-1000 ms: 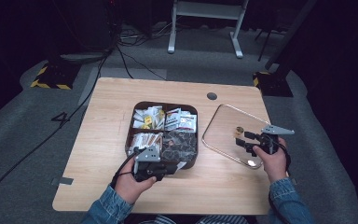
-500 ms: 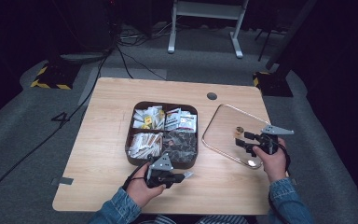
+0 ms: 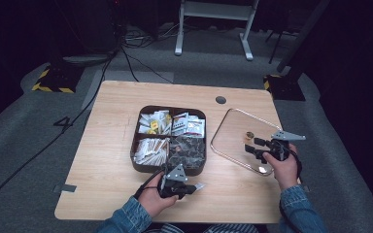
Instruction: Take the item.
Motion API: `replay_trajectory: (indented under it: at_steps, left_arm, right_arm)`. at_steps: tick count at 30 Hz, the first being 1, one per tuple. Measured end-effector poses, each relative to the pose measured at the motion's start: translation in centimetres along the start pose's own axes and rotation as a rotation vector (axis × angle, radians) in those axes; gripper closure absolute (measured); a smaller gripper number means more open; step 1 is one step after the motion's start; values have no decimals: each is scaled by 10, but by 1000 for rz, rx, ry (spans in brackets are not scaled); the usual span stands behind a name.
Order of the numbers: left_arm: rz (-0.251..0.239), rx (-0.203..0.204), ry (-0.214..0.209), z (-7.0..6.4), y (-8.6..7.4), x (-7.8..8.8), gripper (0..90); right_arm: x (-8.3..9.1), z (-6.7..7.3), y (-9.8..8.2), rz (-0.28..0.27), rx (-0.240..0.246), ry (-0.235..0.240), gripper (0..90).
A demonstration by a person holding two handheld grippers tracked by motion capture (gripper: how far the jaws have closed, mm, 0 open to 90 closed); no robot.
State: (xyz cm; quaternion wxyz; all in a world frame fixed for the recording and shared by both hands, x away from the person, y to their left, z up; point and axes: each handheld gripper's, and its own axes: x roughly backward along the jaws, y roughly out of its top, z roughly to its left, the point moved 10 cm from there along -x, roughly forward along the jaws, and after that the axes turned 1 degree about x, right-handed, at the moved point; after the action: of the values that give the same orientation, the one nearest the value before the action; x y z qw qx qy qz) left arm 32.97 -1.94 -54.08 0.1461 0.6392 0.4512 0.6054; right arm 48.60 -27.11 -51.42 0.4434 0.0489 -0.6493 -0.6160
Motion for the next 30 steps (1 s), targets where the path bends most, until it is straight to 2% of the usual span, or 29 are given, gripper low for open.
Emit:
replay_trajectory:
  at_steps: [2, 4, 5, 6, 9, 14, 15, 16, 17, 19, 20, 22, 23, 25, 30]
  left_arm:
    - [8, 0, -6, -1, -1, -1, 888]
    - [8, 15, -21, -3, -2, -2, 816]
    - [3, 27, -28, -4, -1, -2, 816]
    - [-4, 38, -39, -5, -1, -1, 763]
    - [-23, 49, -46, -6, 1, 3, 683]
    - [-57, 59, -25, -2, 5, 9, 642]
    - [-69, 60, -6, 0, 7, 12, 603]
    - [-69, 60, -6, 0, 7, 12, 583]
    - [-85, 62, 12, 3, 9, 14, 583]
    - [-107, 64, 50, 8, 12, 20, 463]
    - [-107, 64, 50, 8, 12, 20, 449]
    - [-134, 73, 58, 10, 16, 27, 439]
    - [-160, 92, 54, 11, 19, 33, 429]
    - [-167, 94, 54, 12, 20, 37, 427]
    - [-213, 98, 90, 16, 27, 54, 425]
  right_arm:
    - [-1, 0, 0, -1, 0, 0, 371]
    - [-2, 1, 0, -1, -1, 5, 371]
    - [-2, 1, 0, -1, -1, 5, 371]
    - [-2, 1, 0, 1, 1, 5, 370]
    - [-3, 1, 1, -1, 7, 6, 369]
    - [-3, 2, 1, 0, 5, 4, 367]
    - [-3, 2, 1, 0, 8, 5, 367]
    - [-3, 2, 1, 0, 8, 5, 367]
    - [-2, 1, 1, 0, 8, 3, 367]
    - [-2, 1, 0, 3, 5, -2, 366]
    - [-2, 1, 0, 3, 5, -2, 366]
    - [-1, 1, -1, 2, 2, -1, 366]
    - [-1, 0, -1, 3, -4, -2, 366]
    - [-1, 0, -2, 5, 1, -6, 366]
    - [-1, 1, -2, 5, -2, -3, 366]
